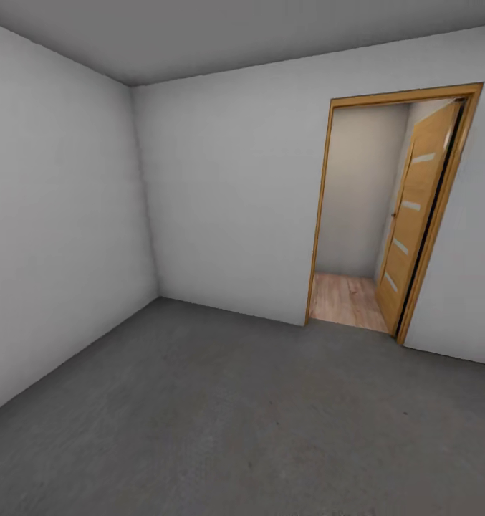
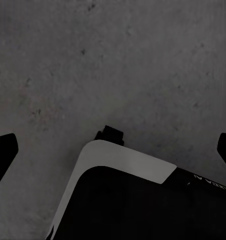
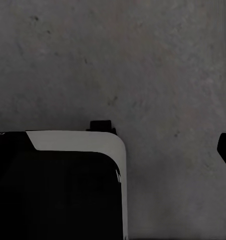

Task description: Move the two storage containers from the living room to the garage. In the garage, place one container on the floor and stack the other container on top of it (either order is fine).

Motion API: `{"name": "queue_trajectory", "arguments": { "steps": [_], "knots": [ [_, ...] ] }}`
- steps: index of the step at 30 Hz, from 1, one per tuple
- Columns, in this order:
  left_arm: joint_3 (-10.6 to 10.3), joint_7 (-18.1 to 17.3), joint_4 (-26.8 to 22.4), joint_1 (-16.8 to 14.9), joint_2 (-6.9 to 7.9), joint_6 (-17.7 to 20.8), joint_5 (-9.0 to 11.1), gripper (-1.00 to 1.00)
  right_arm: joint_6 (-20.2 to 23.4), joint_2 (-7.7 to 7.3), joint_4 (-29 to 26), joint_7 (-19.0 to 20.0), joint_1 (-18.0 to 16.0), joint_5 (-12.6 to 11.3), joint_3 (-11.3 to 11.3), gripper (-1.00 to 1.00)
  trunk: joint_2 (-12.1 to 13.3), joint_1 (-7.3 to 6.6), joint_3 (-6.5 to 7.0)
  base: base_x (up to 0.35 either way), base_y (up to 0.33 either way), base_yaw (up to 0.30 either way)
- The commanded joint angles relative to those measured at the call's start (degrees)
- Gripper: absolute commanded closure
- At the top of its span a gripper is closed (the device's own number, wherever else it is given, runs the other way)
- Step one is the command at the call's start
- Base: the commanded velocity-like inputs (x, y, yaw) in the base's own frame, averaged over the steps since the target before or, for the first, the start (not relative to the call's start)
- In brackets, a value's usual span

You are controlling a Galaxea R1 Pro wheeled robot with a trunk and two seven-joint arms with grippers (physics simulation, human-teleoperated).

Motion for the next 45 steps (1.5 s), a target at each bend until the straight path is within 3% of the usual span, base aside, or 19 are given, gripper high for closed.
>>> {"name": "queue_trajectory", "arguments": {
  "steps": [1,34,45],
  "knots": [
    [-0.06,0.1,0.0,-0.02,0.0,-0.15,0.26,-1.0,-0.33,0.01,0.19,-0.01,-0.09,-0.44,0.36,-1.0,-0.04,0.0,-0.07,0.0,0.0,-0.296],
    [-0.06,0.1,0.0,-0.02,0.0,-0.12,0.26,-1.0,-0.33,0.01,0.19,-0.01,-0.08,-0.41,0.31,-1.0,-0.04,0.0,-0.07,0.0,0.0,-0.296],
    [-0.06,0.1,0.0,-0.02,0.0,0.07,0.26,-1.0,-0.33,0.01,0.19,-0.01,-0.09,-0.4,0.35,-1.0,-0.04,0.0,-0.07,0.128,0.0,-0.296]
  ]
}}
